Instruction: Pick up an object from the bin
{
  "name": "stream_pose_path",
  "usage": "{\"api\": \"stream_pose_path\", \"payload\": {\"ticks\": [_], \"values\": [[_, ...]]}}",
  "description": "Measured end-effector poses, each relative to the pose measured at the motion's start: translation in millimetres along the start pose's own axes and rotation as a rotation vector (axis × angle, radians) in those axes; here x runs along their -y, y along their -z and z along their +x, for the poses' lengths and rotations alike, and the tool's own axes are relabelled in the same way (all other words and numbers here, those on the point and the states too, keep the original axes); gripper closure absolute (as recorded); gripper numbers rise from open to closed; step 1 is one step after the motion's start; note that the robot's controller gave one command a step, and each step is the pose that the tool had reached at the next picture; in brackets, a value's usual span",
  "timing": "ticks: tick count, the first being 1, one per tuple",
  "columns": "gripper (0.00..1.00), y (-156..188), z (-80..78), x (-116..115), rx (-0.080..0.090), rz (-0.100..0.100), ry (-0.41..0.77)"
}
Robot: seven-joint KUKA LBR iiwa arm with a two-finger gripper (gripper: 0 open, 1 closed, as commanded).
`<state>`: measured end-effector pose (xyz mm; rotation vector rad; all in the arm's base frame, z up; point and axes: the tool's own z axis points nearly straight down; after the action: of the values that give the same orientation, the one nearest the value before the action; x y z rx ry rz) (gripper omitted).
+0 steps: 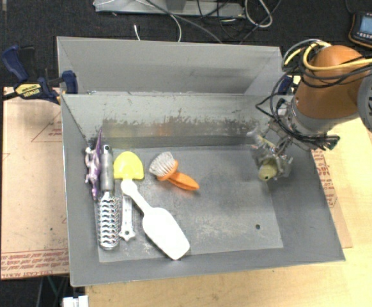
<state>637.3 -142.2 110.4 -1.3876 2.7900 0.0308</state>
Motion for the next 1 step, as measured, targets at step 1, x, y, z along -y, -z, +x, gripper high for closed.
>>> {"api": "stream_pose_path", "payload": {"ticks": [1], "values": [[1.0,16.1,-1.4,-0.1,0.002,0.001,-0.001]]}}
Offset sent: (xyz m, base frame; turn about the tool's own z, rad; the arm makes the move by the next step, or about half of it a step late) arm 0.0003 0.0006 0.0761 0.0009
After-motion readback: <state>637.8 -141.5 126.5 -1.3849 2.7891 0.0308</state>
